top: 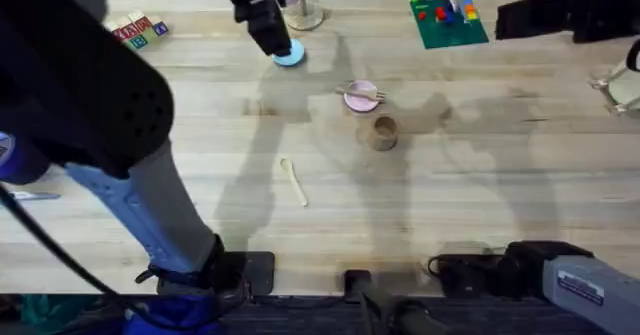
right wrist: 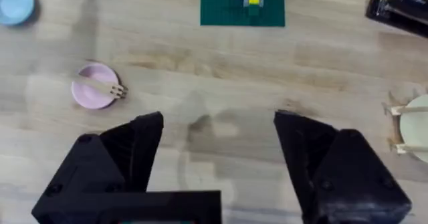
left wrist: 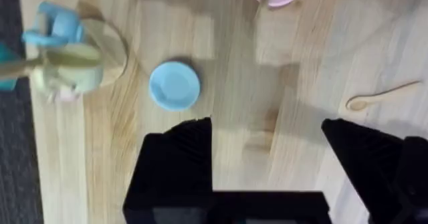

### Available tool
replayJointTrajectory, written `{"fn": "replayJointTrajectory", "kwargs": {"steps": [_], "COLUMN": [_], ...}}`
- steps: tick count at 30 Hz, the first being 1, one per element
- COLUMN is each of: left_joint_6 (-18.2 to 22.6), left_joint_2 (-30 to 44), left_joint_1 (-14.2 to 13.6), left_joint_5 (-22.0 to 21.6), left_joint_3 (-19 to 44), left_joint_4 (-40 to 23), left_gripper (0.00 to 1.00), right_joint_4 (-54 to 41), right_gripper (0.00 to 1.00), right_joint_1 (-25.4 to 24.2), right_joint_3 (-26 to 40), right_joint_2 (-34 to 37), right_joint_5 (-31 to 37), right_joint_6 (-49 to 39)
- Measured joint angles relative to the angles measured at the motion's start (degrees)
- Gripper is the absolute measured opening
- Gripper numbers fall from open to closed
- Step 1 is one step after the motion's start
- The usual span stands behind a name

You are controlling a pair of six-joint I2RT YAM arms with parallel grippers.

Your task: Pick up a utensil and set it on the pink plate, then put the other utensil in the container.

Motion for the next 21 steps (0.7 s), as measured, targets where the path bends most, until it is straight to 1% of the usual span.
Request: {"fn": "replayJointTrajectory", "kwargs": {"steps": [6, 9, 13, 14, 16, 18, 21], "left_joint_6": [0.00, 0.00, 0.02, 0.02, 0.02, 0.02, 0.02], "left_joint_2": [-2.90, -4.48, -7.12, -8.92, -9.91, -10.69, -12.25], "left_joint_1": [2.74, 3.67, 4.11, 4.17, 4.71, 5.82, 8.55], "left_joint_5": [0.44, 0.85, 1.25, 1.46, 1.52, 1.68, 2.18], "left_joint_3": [0.00, 0.00, 0.00, 0.00, 0.00, 0.00, -1.22], "left_joint_4": [-0.45, -0.47, -1.11, -2.24, -3.51, -4.08, -3.99], "left_gripper": [0.993, 0.993, 0.993, 0.992, 0.993, 0.993, 0.993], "right_joint_4": [1.18, 1.22, 1.57, 2.07, 2.20, 2.22, 2.20], "right_gripper": [0.996, 0.996, 0.995, 0.996, 0.996, 0.996, 0.996], "right_joint_1": [0.00, 0.00, 0.00, 0.00, 0.00, 0.00, 0.00], "right_joint_3": [0.00, 0.00, 0.00, 0.00, 0.00, 0.00, 0.00], "right_joint_2": [0.00, 0.00, 0.00, 0.00, 0.00, 0.00, 0.00], "right_joint_5": [0.00, 0.00, -0.02, -0.04, -0.43, -1.60, -4.21], "right_joint_6": [-0.02, 0.00, 0.00, -0.02, -0.02, -0.02, -0.02]}}
